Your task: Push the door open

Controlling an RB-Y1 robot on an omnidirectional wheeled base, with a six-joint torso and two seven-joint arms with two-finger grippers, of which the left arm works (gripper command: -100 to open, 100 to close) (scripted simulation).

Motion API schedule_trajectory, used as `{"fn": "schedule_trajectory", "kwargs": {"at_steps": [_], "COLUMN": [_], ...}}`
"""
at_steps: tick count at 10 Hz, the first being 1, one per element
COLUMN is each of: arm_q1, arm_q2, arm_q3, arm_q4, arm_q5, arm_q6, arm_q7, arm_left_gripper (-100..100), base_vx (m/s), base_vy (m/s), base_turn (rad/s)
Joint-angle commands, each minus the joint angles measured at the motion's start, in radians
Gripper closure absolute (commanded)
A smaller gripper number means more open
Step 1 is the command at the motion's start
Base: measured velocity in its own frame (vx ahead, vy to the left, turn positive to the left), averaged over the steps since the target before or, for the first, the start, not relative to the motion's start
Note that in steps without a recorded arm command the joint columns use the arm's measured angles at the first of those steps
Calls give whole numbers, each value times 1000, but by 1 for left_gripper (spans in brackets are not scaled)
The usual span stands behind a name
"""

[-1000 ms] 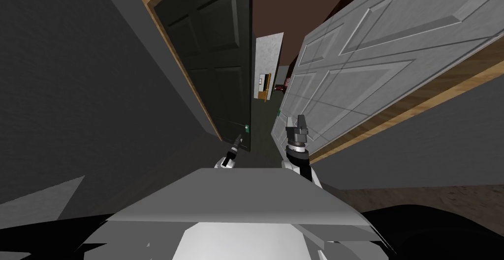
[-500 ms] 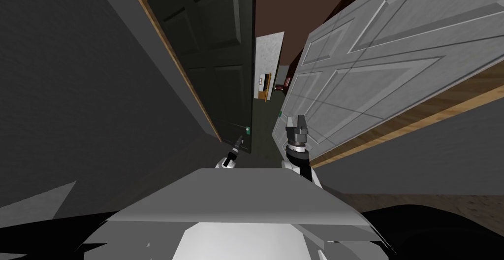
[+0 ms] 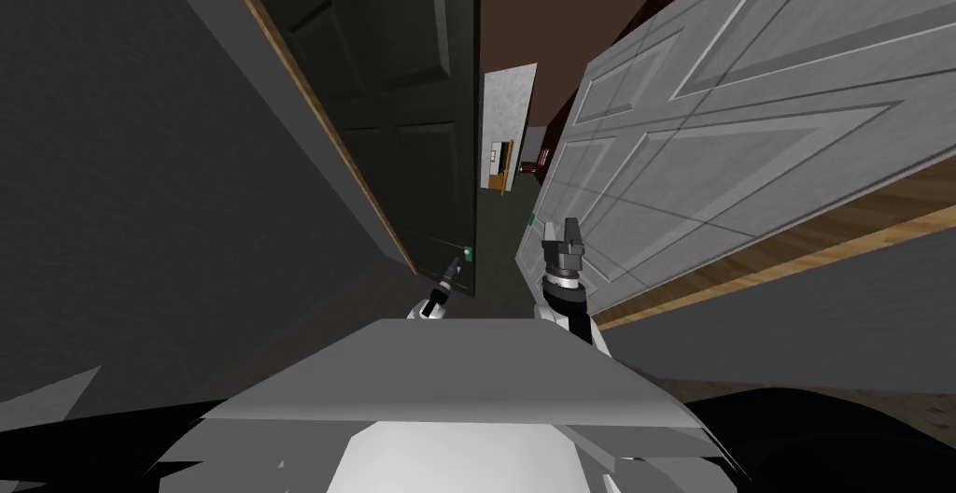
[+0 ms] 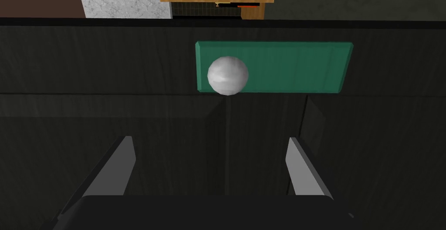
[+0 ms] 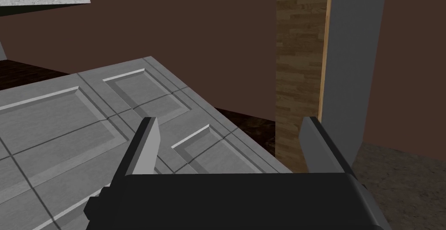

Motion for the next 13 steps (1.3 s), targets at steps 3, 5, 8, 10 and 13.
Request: {"fn": "schedule_trajectory", "kwargs": {"at_steps": [3,5,8,10,13], "arm_q1": [2,4,9,9,9], "arm_q2": [-2,-11,-14,-14,-14], "arm_q3": [7,11,10,10,10], "arm_q4": [8,13,10,10,10], "arm_q5": [3,5,5,5,5], "arm_q6": [-7,-12,-12,-12,-12], "arm_q7": [-7,-10,-11,-11,-11], "arm_left_gripper": [-100,-100,100,100,100], "base_vx": [206,185,73,-18,-6], "base_vy": [-73,-71,-29,9,2], "base_turn": [-24,-27,0,-8,2]}}
